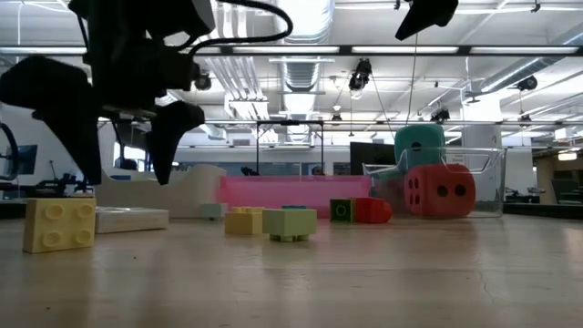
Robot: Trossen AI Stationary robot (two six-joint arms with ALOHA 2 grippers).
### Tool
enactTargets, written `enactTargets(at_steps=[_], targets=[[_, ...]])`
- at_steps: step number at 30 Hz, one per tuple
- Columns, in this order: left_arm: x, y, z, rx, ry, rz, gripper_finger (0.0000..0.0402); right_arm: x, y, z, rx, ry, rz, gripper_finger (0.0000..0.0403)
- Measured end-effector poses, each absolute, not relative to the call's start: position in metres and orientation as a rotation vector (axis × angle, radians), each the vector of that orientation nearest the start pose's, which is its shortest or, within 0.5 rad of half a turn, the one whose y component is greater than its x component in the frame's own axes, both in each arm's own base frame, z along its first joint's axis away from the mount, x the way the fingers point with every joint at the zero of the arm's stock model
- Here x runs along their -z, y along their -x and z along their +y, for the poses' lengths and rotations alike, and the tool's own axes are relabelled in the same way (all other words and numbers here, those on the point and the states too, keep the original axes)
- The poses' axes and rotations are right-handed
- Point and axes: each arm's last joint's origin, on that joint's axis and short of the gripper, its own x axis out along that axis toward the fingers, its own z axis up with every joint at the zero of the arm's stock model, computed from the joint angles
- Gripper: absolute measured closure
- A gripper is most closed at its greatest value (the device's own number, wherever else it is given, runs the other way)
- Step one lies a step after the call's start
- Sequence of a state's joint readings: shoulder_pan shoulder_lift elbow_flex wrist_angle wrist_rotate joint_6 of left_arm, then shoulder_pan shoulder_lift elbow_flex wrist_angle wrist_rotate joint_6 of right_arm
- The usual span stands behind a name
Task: Pick & Place Toys
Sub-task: Put the orange deck of cards into the red bin
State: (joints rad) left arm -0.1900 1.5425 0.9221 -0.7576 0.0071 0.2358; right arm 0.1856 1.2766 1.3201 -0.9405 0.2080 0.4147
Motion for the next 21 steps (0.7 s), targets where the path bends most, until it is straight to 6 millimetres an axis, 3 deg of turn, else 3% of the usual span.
enactTargets(at_steps=[11,21], targets=[[-0.161,-0.252,-0.051,0.406,-0.407,1.342,0.0028,-0.352,-0.243,0.039,0.206,-0.223,0.854,0.0041],[-0.161,-0.254,-0.054,0.449,-0.456,1.305,0.0028,-0.352,-0.243,0.040,0.212,-0.244,0.852,0.0041]])
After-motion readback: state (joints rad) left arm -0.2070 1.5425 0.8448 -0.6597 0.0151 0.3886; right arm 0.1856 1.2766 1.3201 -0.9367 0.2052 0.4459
